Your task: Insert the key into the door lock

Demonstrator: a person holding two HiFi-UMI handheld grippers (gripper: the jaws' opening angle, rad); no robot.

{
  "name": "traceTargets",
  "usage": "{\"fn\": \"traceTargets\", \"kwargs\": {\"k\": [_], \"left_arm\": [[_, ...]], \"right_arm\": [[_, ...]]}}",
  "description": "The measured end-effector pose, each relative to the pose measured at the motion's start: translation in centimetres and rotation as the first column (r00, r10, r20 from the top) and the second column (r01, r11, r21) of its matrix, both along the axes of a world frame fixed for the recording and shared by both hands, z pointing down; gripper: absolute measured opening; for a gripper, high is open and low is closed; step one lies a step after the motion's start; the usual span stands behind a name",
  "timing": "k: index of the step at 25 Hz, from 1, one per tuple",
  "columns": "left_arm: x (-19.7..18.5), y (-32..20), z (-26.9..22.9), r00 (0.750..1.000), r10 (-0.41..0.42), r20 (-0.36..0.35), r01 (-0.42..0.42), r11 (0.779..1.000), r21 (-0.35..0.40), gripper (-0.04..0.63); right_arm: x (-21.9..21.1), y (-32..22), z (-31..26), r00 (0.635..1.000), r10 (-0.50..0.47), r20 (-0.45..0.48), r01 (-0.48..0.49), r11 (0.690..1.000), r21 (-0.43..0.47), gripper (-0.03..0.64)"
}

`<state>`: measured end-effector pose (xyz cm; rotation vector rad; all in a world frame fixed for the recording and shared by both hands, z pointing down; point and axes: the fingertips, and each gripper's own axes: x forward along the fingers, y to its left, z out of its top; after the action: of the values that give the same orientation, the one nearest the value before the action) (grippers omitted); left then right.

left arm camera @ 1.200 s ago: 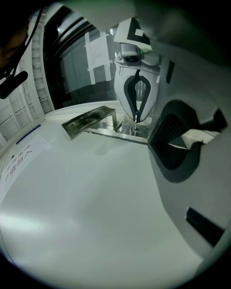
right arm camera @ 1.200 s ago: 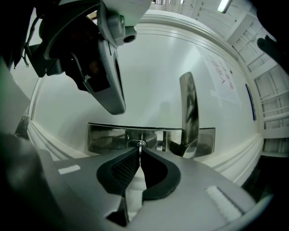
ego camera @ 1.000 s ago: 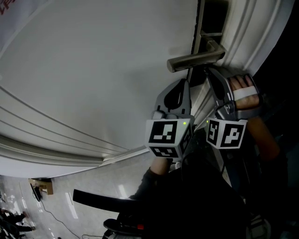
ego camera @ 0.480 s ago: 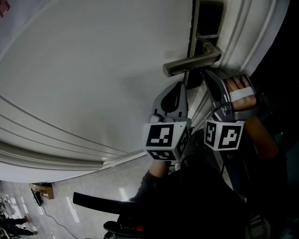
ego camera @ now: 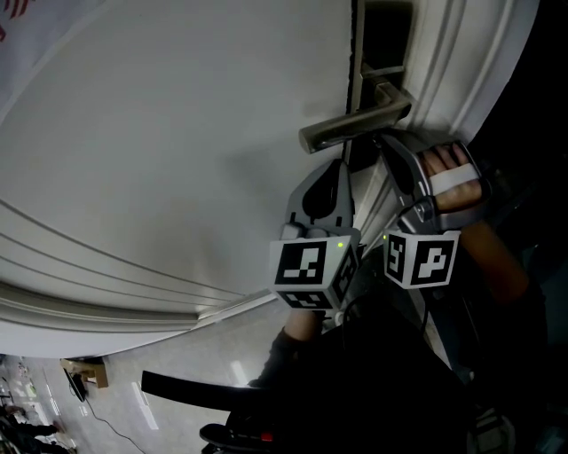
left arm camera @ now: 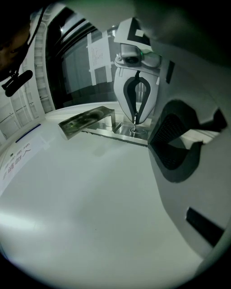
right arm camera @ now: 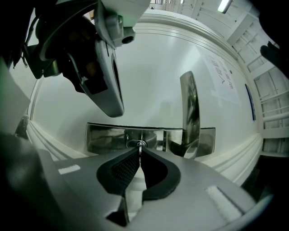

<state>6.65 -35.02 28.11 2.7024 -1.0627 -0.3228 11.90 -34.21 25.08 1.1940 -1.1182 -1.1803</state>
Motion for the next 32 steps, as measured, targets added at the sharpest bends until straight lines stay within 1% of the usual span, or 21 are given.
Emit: {"fn": "traceTargets", "kwargs": {"k": [4, 10, 13, 24, 28, 32], "left_arm": [[-0.08, 0.05, -0.26, 1.000, -0.003, -0.010, 0.003, 1.000, 0.011, 0.000], [-0.03, -0.07, 0.00, 1.000, 0.000, -0.011, 0.000, 1.000, -0.003, 0.000], [-0.08, -0.13, -0.23, 1.000, -0.005, -0.015, 0.005, 1.000, 0.011, 0.000], [-0.14, -0.35, -0.34, 1.000, -0.013, -0.020, 0.013, 1.000, 0.014, 0.000], [0.15, -0.30, 0.00, 1.000, -0.002, -0.011, 0.002, 1.000, -0.004, 0.000], [0.31, -0.27, -0.04, 1.000, 0.005, -0.006, -0.005, 1.000, 0.000, 0.000]], "right_arm": [[-0.01, -0.15, 0.03, 1.000, 0.002, -0.008, -0.002, 1.000, -0.002, 0.011], [0.03, -0.23, 0.07, 1.000, -0.001, -0.012, 0.001, 1.000, -0.001, 0.011], [-0.03, -0.20, 0.03, 1.000, -0.002, -0.016, 0.002, 1.000, 0.001, 0.011], [-0.03, -0.58, -0.04, 1.000, -0.006, -0.022, 0.006, 1.000, 0.002, 0.011], [-0.01, -0.61, 0.01, 1.000, -0.007, -0.024, 0.007, 1.000, 0.001, 0.011], [-0.03, -0.58, 0.02, 1.000, -0.001, -0.028, 0.001, 1.000, -0.001, 0.011]]}}
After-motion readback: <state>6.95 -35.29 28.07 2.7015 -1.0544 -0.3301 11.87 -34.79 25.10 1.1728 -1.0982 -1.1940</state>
